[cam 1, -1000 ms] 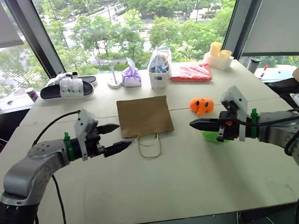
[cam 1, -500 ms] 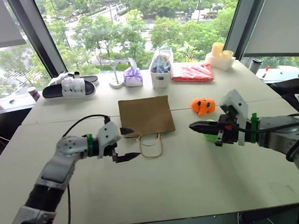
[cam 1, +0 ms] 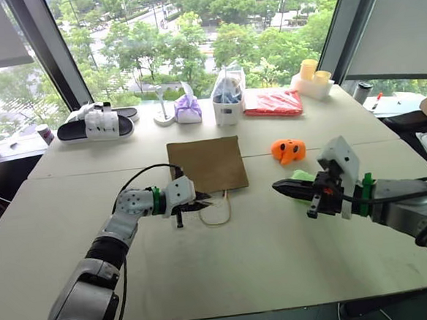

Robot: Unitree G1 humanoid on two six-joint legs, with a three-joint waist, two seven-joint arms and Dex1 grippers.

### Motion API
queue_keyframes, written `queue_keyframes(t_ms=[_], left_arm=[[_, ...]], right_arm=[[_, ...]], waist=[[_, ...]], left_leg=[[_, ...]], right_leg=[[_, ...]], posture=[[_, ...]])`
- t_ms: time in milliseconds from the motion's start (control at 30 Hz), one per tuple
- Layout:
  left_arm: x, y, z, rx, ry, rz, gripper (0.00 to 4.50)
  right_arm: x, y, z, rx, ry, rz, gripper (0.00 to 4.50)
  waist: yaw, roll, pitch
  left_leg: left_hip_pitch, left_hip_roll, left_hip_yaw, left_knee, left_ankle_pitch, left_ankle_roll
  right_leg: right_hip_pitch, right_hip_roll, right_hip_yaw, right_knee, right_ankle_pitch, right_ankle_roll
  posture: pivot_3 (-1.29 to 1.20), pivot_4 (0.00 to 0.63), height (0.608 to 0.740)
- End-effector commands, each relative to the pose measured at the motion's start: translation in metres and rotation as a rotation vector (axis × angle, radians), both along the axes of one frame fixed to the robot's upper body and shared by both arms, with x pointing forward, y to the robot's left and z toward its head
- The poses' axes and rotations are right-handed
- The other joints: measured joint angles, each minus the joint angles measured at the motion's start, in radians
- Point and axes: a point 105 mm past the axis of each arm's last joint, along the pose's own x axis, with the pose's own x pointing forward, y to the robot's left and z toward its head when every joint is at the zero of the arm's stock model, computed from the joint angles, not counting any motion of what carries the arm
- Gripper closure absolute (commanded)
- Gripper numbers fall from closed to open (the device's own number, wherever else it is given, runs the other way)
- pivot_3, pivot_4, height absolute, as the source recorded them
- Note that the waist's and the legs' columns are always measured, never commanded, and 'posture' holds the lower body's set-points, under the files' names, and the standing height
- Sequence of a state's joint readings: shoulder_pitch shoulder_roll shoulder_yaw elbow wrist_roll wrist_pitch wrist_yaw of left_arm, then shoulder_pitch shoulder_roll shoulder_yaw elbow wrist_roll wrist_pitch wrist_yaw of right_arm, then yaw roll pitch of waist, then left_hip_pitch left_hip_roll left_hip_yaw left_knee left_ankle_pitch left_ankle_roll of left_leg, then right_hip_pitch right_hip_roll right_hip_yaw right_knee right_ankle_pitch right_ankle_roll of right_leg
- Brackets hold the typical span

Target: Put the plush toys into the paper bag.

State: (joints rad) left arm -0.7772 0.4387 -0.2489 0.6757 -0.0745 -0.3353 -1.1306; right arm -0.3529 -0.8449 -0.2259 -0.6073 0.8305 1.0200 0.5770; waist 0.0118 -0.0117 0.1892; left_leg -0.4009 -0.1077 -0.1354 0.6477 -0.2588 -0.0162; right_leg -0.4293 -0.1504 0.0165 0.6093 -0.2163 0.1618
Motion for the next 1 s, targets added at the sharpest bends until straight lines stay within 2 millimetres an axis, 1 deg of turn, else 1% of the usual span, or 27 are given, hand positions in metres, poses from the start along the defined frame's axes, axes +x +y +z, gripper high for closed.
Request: queue_keyframes(t_ms=[33,67,100,133,200,267,367,567,633,700,767,800,867,1000], left_arm=[[0.002,-0.009,0.032,-0.091,-0.034,-0.027,4.46],[-0.001,-0.015,0.042,-0.143,0.008,-0.049,4.46],[-0.004,-0.023,0.061,-0.227,0.07,-0.074,4.46],[-0.008,-0.029,0.075,-0.285,0.121,-0.101,4.46],[-0.015,-0.034,0.089,-0.322,0.172,-0.132,4.46],[-0.019,-0.04,0.101,-0.333,0.195,-0.15,4.46],[-0.025,-0.043,0.109,-0.332,0.227,-0.171,4.46],[-0.035,-0.045,0.106,-0.304,0.277,-0.197,4.46],[-0.04,-0.046,0.109,-0.326,0.301,-0.201,4.46],[-0.043,-0.046,0.115,-0.358,0.315,-0.197,4.46],[-0.044,-0.045,0.122,-0.389,0.318,-0.186,4.46],[-0.042,-0.045,0.128,-0.421,0.314,-0.163,4.46],[-0.038,-0.044,0.137,-0.466,0.31,-0.133,4.46],[-0.026,-0.038,0.162,-0.6,0.293,-0.056,4.46]], right_arm=[[-0.007,0.006,0.005,0.015,-0.039,0.008,4.5],[-0.008,0.009,0.001,0.026,-0.033,0.011,4.5],[-0.006,0.014,-0.004,0.048,-0.032,-0.013,4.5],[-0.003,0.017,-0.009,0.063,-0.033,-0.039,4.5],[0.003,0.022,-0.017,0.077,-0.033,-0.086,4.5],[0.014,0.031,-0.031,0.078,-0.024,-0.145,4.5],[0.036,0.036,-0.046,0.096,-0.007,-0.285,4.5],[0.064,0.047,-0.054,0.123,-0.027,-0.382,4.5],[0.078,0.06,-0.056,0.143,-0.039,-0.38,4.5],[0.091,0.074,-0.06,0.161,-0.043,-0.376,4.5],[0.098,0.085,-0.071,0.179,-0.015,-0.365,4.5],[0.101,0.09,-0.078,0.173,-0.006,-0.361,4.5],[0.105,0.097,-0.087,0.17,-0.001,-0.359,4.5],[0.107,0.109,-0.097,0.197,0.003,-0.359,4.5]], waist=[[0.001,0.0,0.0],[0.001,0.0,0.0],[0.001,0.0,0.0],[0.0,-0.001,0.0],[-0.001,-0.001,0.0],[-0.004,-0.001,0.0],[-0.02,0.0,0.0],[-0.028,0.0,0.0],[-0.03,0.0,0.0],[-0.031,0.0,0.0],[-0.032,0.0,0.0],[-0.031,0.0,0.0],[-0.028,0.0,0.0],[-0.031,0.0,-0.001]], left_leg=[[0.0,0.0,0.0,0.0,0.0,0.0],[0.0,0.0,0.0,0.001,0.0,0.0],[0.0,0.0,0.0,0.001,0.0,0.0],[0.0,0.0,-0.001,0.001,0.0,0.0],[-0.001,0.0,-0.002,0.002,0.0,0.0],[-0.001,0.0,-0.002,0.002,0.0,0.0],[0.002,-0.001,-0.001,0.001,0.001,-0.001],[0.003,-0.001,-0.001,-0.001,0.001,-0.002],[0.004,-0.001,-0.002,-0.001,0.002,-0.003],[0.004,-0.001,-0.001,-0.001,0.002,-0.003],[0.004,-0.001,-0.002,-0.001,0.002,-0.004],[0.004,-0.001,-0.002,-0.001,0.005,-0.008],[0.004,-0.001,-0.002,-0.001,0.005,-0.009],[0.004,-0.001,-0.002,-0.001,0.006,-0.009]], right_leg=[[0.0,0.0,0.0,0.0,0.0,0.0],[0.0,0.0,0.0,0.0,0.0,0.0],[0.0,0.0,0.0,0.0,0.0,0.0],[0.0,0.0,0.0,0.001,0.0,0.0],[0.0,0.0,0.0,0.002,0.0,0.0],[0.0,0.0,0.0,0.003,0.0,0.0],[0.001,0.001,0.0,0.004,0.0,0.0],[0.0,0.001,0.0,0.005,0.0,0.0],[0.0,0.002,0.0,0.005,0.0,0.0],[0.0,0.002,0.001,0.005,0.0,0.0],[0.0,0.002,0.001,0.005,0.0,0.0],[0.0,0.002,0.001,0.005,0.0,0.0],[0.0,0.001,0.001,0.005,0.0,0.0],[0.0,0.001,0.001,0.005,0.0,0.0]], posture=[[0.0,0.15,0.74],[0.0,0.15,0.74],[0.0,0.15,0.74],[0.0,0.15,0.74],[0.0,0.15,0.74],[0.0,0.15,0.74],[0.0,0.15,0.74],[0.0,0.15,0.74],[0.0,0.15,0.74],[0.0,0.15,0.74],[0.0,0.15,0.74],[0.0,0.15,0.74],[0.0,0.15,0.74],[0.0,0.15,0.74]])
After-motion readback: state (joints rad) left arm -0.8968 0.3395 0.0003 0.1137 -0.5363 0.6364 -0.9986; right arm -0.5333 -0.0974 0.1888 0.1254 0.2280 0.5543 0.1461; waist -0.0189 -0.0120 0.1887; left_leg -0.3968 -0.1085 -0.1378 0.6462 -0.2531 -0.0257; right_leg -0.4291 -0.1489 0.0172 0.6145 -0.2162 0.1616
